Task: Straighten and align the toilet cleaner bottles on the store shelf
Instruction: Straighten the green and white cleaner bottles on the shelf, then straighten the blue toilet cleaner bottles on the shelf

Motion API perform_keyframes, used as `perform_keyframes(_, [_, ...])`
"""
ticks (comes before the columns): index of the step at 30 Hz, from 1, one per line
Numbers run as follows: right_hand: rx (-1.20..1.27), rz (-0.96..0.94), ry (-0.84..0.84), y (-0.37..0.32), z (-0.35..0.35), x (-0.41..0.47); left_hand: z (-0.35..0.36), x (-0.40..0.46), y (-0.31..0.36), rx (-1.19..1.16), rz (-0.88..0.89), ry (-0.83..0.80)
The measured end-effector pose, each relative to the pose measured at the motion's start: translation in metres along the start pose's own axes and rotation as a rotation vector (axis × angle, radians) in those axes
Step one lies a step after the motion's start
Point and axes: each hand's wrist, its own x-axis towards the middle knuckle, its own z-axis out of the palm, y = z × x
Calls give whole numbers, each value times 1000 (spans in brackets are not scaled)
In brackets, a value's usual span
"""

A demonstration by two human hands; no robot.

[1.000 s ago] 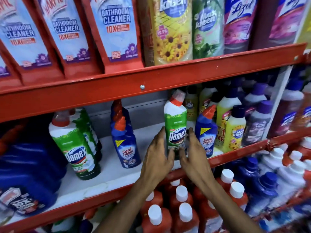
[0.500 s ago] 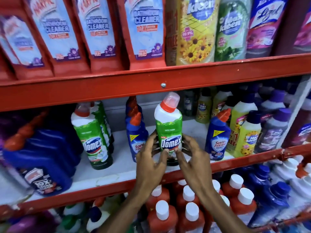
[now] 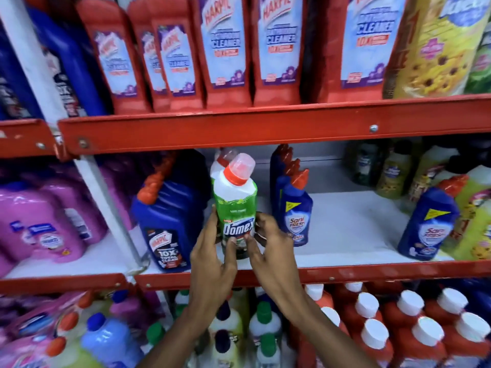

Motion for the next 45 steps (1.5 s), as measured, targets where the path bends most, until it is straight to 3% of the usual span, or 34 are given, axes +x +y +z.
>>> perform_keyframes(13, [-137,-13,-63,9,21,1,-4,5,-37,114,0,-90])
perform_keyframes(17, [-405,-134,-27,14,-6,-12,1,-4,-20,272,231,73])
perform_keyframes(21, [-755,-259,64,31,-43,-13,23,-2,5,563,529,52])
perform_keyframes(29, [-1064,-75,233,75,-130,-17,108,-9,43,681,570,-194])
perform_keyframes(36, [-1050,87,271,115,-194,-26,182,-17,75,634,604,-351])
perform_keyframes(40, [-893,137,286,138,-222,-30,224,-23,92,541,614,-423])
perform_keyframes(45, [-497,264,348,156,-250,-23,271,-28,109,199,361,-586])
